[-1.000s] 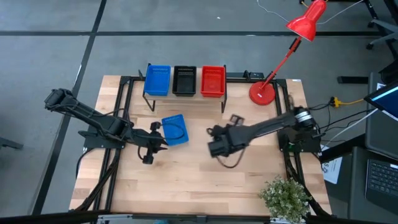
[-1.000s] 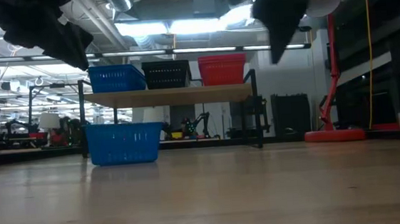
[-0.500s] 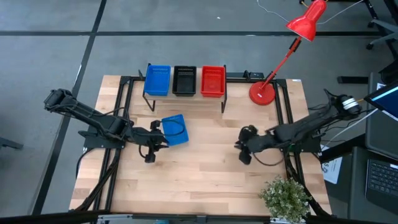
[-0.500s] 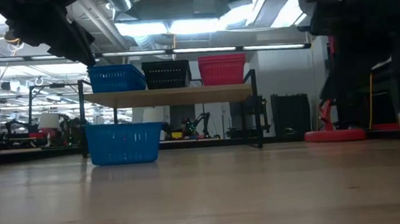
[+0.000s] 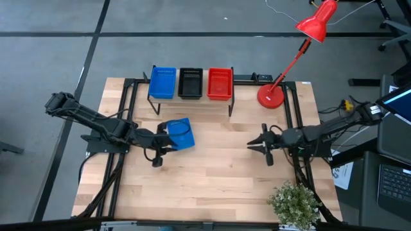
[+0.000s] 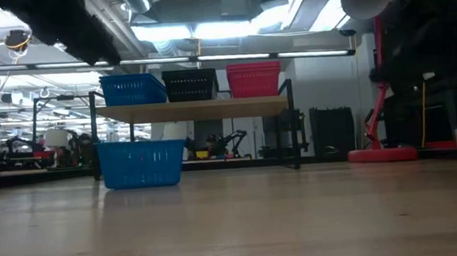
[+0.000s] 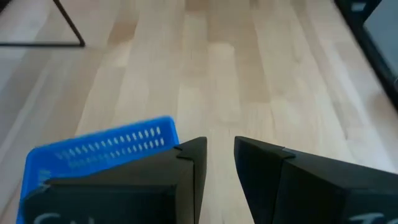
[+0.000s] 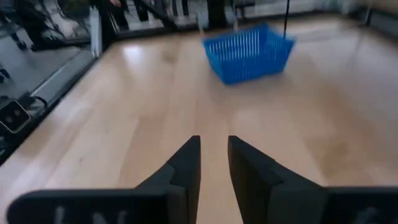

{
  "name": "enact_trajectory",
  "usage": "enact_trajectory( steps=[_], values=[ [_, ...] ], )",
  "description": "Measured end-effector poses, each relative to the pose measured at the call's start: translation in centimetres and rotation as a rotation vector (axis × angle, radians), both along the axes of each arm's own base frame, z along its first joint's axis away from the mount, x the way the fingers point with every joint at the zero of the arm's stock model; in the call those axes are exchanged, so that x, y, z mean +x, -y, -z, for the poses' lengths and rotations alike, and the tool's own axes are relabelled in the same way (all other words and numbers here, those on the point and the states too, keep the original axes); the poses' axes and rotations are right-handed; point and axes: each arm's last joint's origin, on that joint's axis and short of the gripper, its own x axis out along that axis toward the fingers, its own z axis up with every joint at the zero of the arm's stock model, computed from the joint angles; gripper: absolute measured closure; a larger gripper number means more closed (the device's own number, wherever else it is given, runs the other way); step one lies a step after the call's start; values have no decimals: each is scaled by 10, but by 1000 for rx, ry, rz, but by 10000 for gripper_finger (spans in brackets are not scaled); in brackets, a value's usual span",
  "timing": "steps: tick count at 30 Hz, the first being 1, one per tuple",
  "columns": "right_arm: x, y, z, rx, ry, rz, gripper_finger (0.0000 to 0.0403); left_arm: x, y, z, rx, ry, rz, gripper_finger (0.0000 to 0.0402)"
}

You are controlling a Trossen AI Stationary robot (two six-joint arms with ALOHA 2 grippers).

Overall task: Stack baskets on shelf by color
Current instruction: Stack the blue bin on top of the blue bins on the shelf

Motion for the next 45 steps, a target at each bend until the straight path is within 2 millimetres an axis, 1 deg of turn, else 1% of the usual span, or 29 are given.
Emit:
enact_trajectory(
  steps=[3, 6, 10, 14, 18, 24, 26, 28, 34, 38, 43, 45],
  values=[
    [-7, 2, -3, -91, 76, -27, 321, 3, 0, -4, -11, 53, -20, 327],
    [-15, 5, 0, -132, 127, -30, 321, 7, -7, -5, -57, 71, -84, 327],
    [-21, 8, -1, -137, 131, -16, 321, 16, -19, 7, -40, 10, -155, 327],
    [-25, 10, -8, -190, 197, -15, 322, 23, -28, 14, -22, -27, -191, 327],
    [-28, 13, -12, -190, 231, 4, 322, 32, -33, 30, -17, -112, -206, 327],
    [-29, 14, -6, -101, 170, 25, 322, 38, -32, 43, -12, -170, -198, 327],
    [-29, 14, -5, -96, 164, 26, 322, 38, -31, 45, -40, -185, -171, 323],
    [-29, 14, -5, -99, 164, 25, 322, 38, -30, 45, -77, -185, -164, 314],
    [-29, 14, -5, -102, 163, 25, 322, 38, -27, 45, -169, -188, -190, 268],
    [-29, 14, -4, -107, 154, 24, 322, 37, -22, 45, -154, -184, -187, 251],
    [-29, 14, -4, -106, 154, 24, 322, 36, -16, 45, -117, -172, -204, 250],
    [-29, 14, -4, -106, 153, 24, 322, 38, -13, 48, -104, -183, -206, 249]
  ],
)
